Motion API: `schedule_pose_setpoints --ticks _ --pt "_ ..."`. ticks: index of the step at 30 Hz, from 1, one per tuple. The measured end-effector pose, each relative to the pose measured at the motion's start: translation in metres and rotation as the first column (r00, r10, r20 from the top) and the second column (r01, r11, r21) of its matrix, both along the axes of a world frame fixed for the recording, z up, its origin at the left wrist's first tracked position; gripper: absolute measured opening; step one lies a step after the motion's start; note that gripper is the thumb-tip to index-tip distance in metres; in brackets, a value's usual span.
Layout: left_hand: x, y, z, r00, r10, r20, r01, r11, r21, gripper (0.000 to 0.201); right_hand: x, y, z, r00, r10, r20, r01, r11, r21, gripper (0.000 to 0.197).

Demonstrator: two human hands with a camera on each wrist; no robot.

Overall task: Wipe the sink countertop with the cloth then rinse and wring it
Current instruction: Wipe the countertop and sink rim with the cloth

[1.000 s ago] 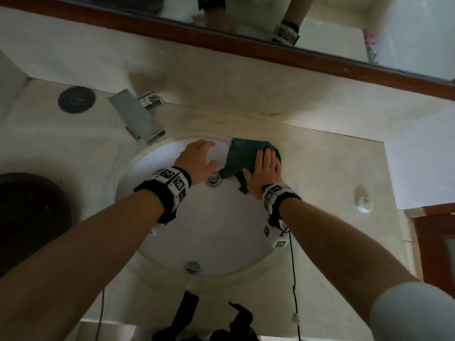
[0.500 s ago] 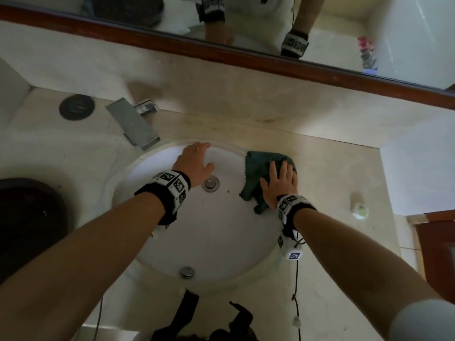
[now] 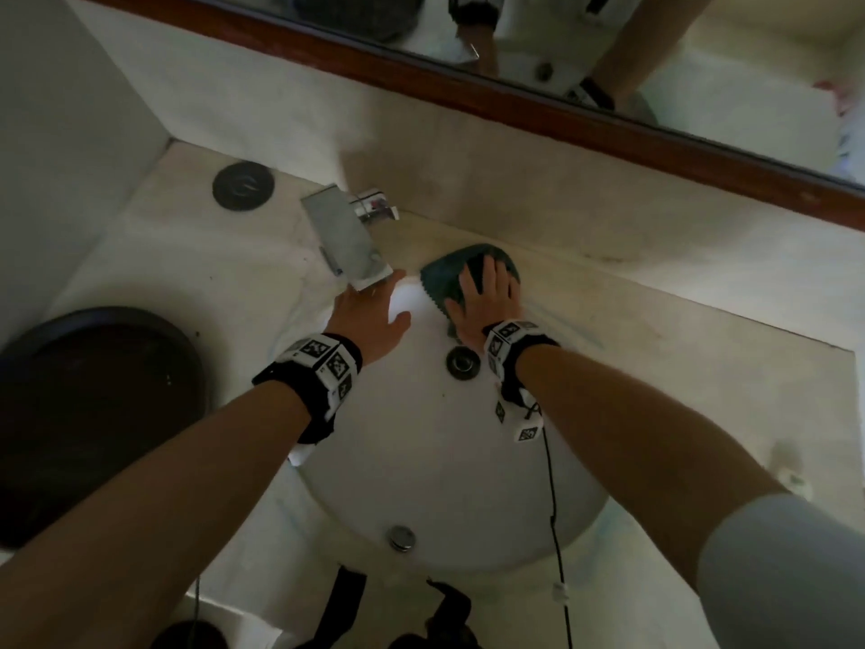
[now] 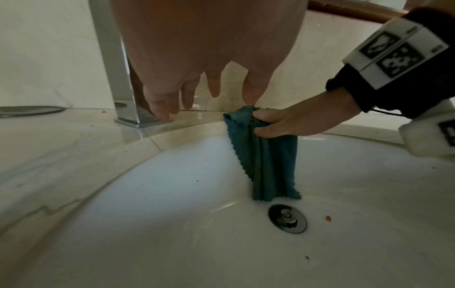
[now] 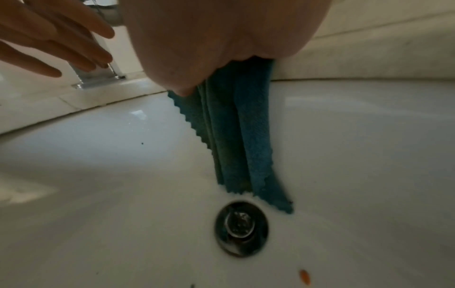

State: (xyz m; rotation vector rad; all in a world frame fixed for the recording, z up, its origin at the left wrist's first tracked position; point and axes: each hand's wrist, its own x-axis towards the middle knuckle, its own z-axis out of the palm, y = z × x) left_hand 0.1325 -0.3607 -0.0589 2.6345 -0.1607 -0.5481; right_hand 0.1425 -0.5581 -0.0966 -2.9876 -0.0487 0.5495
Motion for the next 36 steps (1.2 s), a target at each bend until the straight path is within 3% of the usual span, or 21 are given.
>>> schedule_pose_setpoints --ticks 6,12,22,31,36 --pt "0.000 -0.007 -0.003 0.999 -0.034 -0.009 0.034 0.999 0.003 0.065 -0.008 -0.017 0.007 0.999 0.042 -0.029 -0.043 0.999 -0.027 0.068" --pt "-0.002 -0.049 0.006 0.987 -0.156 -0.028 0.152 0.983 -0.099 0.067 -0.057 -0.065 0.023 0.993 -0.090 -0.074 0.091 0.996 0.014 0.061" --pt "-0.025 -0.097 0.020 0.941 -0.338 -0.022 0.334 0.936 -0.111 0.067 -0.168 -0.127 0.025 0.920 -0.390 -0.044 0.389 0.921 -0.024 0.064" --pt "-0.024 -0.066 0.011 0.963 -0.270 -0.013 0.268 0.961 -0.073 0.067 -0.115 -0.129 0.013 0.951 -0.306 0.032 0.307 0.934 -0.182 0.064" --pt "-0.021 -0.031 0.002 0.988 -0.151 -0.025 0.149 0.987 -0.063 0.066 -0.067 -0.110 0.011 0.978 -0.210 0.013 0.209 0.965 -0.160 0.063"
